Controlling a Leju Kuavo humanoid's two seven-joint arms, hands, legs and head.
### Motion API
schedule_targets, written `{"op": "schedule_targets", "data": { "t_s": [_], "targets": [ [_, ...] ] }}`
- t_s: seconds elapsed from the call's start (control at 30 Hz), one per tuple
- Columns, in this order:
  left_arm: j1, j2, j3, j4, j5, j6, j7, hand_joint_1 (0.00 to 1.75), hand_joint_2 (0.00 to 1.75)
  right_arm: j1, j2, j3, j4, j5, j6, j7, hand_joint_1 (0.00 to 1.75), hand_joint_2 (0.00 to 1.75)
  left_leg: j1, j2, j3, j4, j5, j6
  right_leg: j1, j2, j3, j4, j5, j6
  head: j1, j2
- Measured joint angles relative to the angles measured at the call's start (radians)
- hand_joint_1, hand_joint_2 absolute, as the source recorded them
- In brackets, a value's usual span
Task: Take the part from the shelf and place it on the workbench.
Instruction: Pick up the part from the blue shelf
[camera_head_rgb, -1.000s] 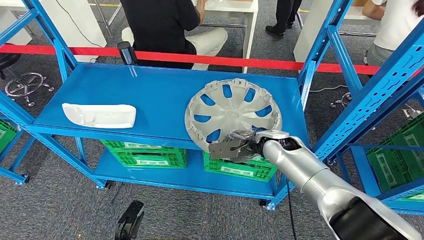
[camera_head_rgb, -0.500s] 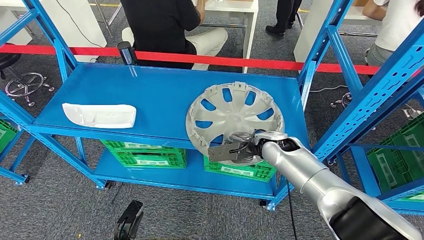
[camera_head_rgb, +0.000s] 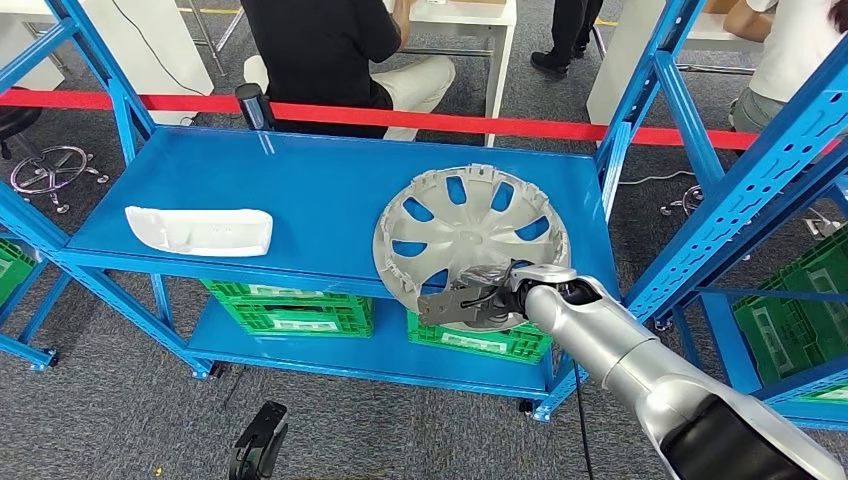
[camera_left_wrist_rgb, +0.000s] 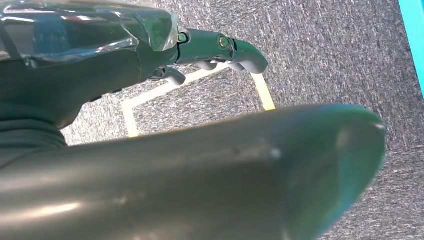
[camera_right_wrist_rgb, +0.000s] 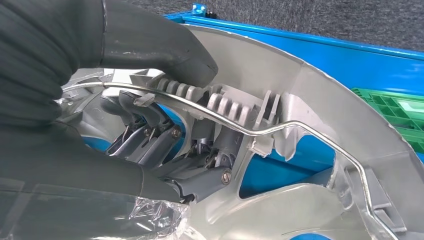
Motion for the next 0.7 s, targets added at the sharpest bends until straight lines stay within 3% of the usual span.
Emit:
{"op": "schedule_targets", "data": {
  "t_s": [0.23, 0.47, 0.7],
  "targets": [
    [0.006, 0.002, -0.003, -0.001, 0.025, 0.032, -0.007, 0.00, 0.00, 0.036, -0.008, -0.054, -0.007, -0.038, -0.141, -0.052, 1.75, 1.75, 0.000, 0.000, 0.000, 0.000, 0.000, 0.000, 0.000, 0.000, 0.000, 0.000, 0.000, 0.000, 0.000, 0.000],
    [0.044, 0.001, -0.001, -0.029, 0.020, 0.080, -0.024, 0.00, 0.00, 0.144, -0.019, -0.294, -0.161, -0.131, -0.366, -0.160, 1.75, 1.75, 0.000, -0.001, -0.002, 0.000, 0.000, 0.000, 0.000, 0.000, -0.002, 0.000, 0.000, 0.000, 0.000, 0.000],
    [0.056, -0.003, 0.010, -0.033, 0.003, 0.085, -0.045, 0.00, 0.00, 0.229, -0.014, -0.502, -0.338, -0.195, -0.463, -0.232, 1.75, 1.75, 0.000, -0.001, -0.004, 0.000, 0.000, 0.000, 0.000, 0.000, -0.004, 0.000, 0.000, 0.000, 0.000, 0.000]
  ]
}}
